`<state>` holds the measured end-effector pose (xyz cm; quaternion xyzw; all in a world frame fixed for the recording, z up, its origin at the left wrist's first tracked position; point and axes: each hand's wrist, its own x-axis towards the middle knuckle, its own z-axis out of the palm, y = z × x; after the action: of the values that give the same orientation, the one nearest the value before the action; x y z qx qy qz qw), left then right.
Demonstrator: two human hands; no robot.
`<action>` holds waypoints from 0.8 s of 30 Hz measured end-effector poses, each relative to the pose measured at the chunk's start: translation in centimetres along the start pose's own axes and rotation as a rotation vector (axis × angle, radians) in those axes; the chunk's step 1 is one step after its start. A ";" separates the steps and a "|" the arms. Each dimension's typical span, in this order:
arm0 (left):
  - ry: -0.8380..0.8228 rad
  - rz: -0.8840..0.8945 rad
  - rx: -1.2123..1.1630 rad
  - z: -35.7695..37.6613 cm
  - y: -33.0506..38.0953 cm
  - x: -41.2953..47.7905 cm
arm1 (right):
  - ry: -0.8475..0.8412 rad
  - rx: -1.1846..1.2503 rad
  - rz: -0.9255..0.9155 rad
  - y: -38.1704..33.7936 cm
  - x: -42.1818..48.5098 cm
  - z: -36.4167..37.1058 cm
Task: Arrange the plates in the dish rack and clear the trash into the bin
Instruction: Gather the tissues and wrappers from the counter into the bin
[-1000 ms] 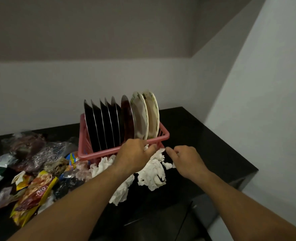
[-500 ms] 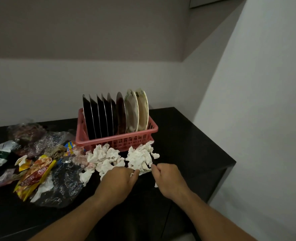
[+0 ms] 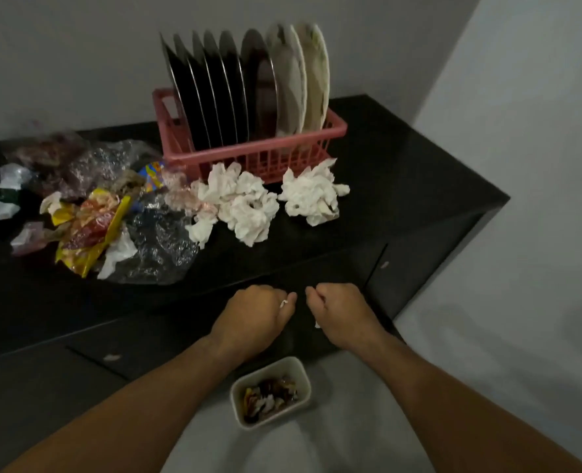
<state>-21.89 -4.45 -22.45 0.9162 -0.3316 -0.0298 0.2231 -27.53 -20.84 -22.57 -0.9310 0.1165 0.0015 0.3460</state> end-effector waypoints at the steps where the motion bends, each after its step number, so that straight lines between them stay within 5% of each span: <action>1: -0.027 0.003 -0.014 1.3 -1.0 -0.7 | -0.016 -0.013 0.009 0.8 -0.4 1.7; 12: -0.210 -0.159 0.039 22.9 -15.2 -7.2 | -0.278 -0.177 0.193 16.5 0.2 24.1; 24: -0.226 -0.350 -0.030 40.7 -26.8 -9.1 | -0.648 -0.314 0.117 30.6 8.5 45.7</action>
<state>-21.27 3.57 -71.37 0.9472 -0.1899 -0.1758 0.1895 -22.38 -15.61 -77.71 -0.9156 0.0523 0.3342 0.2172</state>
